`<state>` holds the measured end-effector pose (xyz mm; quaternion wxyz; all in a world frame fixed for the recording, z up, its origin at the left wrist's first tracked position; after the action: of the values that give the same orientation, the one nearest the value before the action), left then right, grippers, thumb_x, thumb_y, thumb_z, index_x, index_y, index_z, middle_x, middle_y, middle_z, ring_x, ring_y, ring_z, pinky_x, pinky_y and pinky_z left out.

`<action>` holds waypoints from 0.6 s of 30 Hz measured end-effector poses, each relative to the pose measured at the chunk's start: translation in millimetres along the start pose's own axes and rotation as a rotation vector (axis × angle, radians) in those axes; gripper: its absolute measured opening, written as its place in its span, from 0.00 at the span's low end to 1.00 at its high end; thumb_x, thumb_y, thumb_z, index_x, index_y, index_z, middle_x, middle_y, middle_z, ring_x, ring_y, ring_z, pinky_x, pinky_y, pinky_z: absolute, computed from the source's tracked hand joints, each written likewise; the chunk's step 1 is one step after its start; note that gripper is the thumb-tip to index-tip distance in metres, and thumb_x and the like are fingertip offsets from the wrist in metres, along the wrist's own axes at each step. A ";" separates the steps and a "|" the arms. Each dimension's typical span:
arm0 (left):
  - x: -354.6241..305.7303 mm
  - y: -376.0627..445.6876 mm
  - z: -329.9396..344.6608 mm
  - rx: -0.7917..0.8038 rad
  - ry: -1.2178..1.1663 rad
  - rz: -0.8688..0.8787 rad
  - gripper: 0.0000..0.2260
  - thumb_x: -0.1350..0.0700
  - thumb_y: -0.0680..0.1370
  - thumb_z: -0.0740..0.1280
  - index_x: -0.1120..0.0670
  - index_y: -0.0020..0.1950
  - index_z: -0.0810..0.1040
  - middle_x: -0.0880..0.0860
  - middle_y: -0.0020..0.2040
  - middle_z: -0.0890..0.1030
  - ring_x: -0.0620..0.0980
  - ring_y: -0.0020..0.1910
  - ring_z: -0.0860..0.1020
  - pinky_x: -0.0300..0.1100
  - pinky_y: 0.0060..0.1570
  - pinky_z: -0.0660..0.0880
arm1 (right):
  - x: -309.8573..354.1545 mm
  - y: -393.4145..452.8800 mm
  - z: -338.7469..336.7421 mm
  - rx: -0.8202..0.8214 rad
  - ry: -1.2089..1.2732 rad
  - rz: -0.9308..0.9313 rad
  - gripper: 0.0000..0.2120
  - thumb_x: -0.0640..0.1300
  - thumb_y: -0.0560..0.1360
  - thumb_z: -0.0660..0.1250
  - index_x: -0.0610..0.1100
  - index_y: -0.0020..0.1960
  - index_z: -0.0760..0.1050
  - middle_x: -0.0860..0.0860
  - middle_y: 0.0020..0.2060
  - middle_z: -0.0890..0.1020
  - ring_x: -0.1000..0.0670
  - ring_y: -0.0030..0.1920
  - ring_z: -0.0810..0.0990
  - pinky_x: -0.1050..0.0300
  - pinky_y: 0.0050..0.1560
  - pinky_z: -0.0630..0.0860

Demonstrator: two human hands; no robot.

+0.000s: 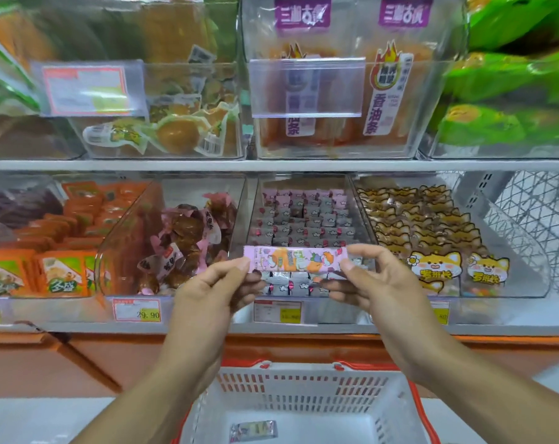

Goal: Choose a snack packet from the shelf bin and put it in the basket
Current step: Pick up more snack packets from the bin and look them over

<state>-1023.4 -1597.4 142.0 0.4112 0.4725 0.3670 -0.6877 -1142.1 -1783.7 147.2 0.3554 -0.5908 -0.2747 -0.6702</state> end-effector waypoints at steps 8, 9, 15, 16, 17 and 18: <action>6.8 7.0 -4.1 0.007 0.192 0.038 0.11 0.55 0.80 0.68 0.48 0.41 0.87 0.52 0.42 0.87 0.45 0.41 0.85 0.33 0.40 0.79 | -6.1 1.6 -3.8 0.158 -0.546 -0.311 0.22 0.49 0.77 0.73 0.71 0.64 0.72 0.61 0.52 0.83 0.52 0.47 0.84 0.51 0.46 0.82; 5.9 6.4 -4.4 0.018 0.196 0.027 0.13 0.56 0.81 0.67 0.48 0.40 0.86 0.52 0.41 0.86 0.44 0.41 0.84 0.34 0.40 0.79 | -5.6 1.4 -3.6 0.150 -0.558 -0.313 0.19 0.53 0.75 0.74 0.69 0.60 0.74 0.62 0.51 0.83 0.52 0.46 0.84 0.53 0.44 0.82; 4.8 4.8 -3.7 0.028 0.188 0.014 0.15 0.59 0.83 0.63 0.51 0.39 0.81 0.55 0.48 0.87 0.51 0.48 0.86 0.42 0.50 0.81 | 0.6 2.2 -0.4 0.149 -0.613 -0.309 0.13 0.59 0.73 0.73 0.65 0.56 0.75 0.64 0.51 0.84 0.36 0.45 0.84 0.33 0.44 0.81; 4.8 4.7 -3.2 0.028 0.136 0.002 0.13 0.61 0.83 0.63 0.53 0.41 0.81 0.57 0.47 0.87 0.52 0.48 0.86 0.42 0.49 0.82 | 0.9 2.0 0.5 0.157 -0.578 -0.305 0.12 0.59 0.73 0.72 0.64 0.55 0.75 0.65 0.52 0.84 0.42 0.48 0.85 0.36 0.47 0.82; 4.7 4.2 -2.4 0.028 0.086 -0.009 0.10 0.63 0.83 0.63 0.56 0.44 0.79 0.58 0.45 0.86 0.53 0.47 0.87 0.41 0.47 0.83 | 0.0 1.9 0.9 0.168 -0.521 -0.292 0.12 0.58 0.72 0.72 0.64 0.54 0.76 0.64 0.53 0.84 0.48 0.50 0.85 0.42 0.50 0.83; 5.3 4.0 -2.9 0.031 0.055 -0.011 0.06 0.64 0.82 0.64 0.57 0.47 0.77 0.59 0.44 0.86 0.53 0.46 0.87 0.41 0.47 0.83 | -1.0 2.0 1.4 0.177 -0.448 -0.268 0.11 0.58 0.72 0.72 0.63 0.54 0.76 0.61 0.52 0.84 0.52 0.51 0.84 0.46 0.51 0.83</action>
<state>-1019.9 -1597.6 135.7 0.3899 0.4954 0.3702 -0.6823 -1139.6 -1783.6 146.3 0.2441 -0.6491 -0.4798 -0.5375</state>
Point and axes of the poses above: each hand's wrist, its own y-axis towards the middle knuckle, its own z-axis out of the palm, x = y × z, the point moved 1 cm from there along y, towards the middle knuckle
